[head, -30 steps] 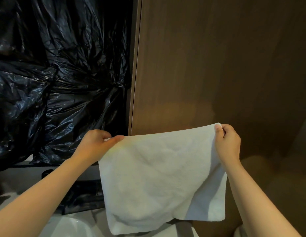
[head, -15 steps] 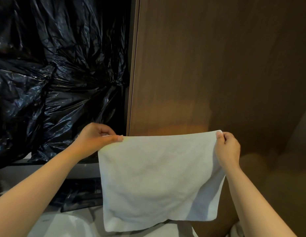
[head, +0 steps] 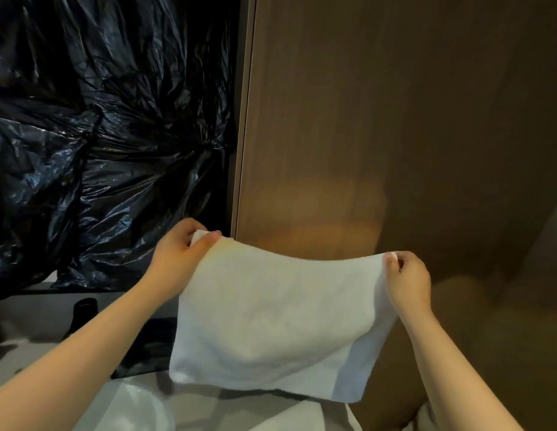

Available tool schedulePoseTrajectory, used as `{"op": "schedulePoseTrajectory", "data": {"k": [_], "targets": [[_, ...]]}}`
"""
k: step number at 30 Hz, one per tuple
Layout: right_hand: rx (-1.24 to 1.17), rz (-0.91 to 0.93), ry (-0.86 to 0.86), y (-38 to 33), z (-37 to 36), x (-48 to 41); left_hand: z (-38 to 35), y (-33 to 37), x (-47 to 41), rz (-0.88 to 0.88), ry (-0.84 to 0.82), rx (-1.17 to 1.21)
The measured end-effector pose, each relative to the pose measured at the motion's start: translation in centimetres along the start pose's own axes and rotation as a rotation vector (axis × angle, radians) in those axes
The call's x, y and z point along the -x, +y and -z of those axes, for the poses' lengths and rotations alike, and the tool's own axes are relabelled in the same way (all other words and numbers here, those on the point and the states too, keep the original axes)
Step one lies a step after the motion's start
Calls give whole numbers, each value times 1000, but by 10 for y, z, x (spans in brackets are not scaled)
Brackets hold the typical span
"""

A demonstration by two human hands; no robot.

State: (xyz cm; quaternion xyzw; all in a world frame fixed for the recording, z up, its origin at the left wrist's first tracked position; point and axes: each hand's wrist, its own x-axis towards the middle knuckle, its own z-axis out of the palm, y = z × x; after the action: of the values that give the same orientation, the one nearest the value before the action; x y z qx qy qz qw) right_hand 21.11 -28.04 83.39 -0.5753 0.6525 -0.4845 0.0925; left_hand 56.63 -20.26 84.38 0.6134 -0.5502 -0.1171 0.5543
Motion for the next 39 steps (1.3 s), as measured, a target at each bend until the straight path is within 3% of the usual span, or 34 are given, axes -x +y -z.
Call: {"op": "schedulePoseTrajectory", "data": {"k": [3,7,13,16,22,25,30,39], "targets": [[9,45,-80,-3,-7,21,-15,5,22,-38,-79,26],[-158,103,-260,-13,-25,69,-41,4,50,-6,-225,58],[-364,124,-652,-19,-51,135,-49,-6,82,126,-286,104],[-434,130,-755,-22,-61,154,-44,-1,91,141,-304,178],[-471,142,-735,-23,-68,161,-27,5,107,211,-370,277],[-452,127,-701,-18,-69,162,-18,-6,119,242,-403,157],[-488,144,-745,-26,-66,166,-22,-11,130,213,-240,125],[-519,269,-666,-46,-56,168,-40,-7,133,149,-180,209]]}}
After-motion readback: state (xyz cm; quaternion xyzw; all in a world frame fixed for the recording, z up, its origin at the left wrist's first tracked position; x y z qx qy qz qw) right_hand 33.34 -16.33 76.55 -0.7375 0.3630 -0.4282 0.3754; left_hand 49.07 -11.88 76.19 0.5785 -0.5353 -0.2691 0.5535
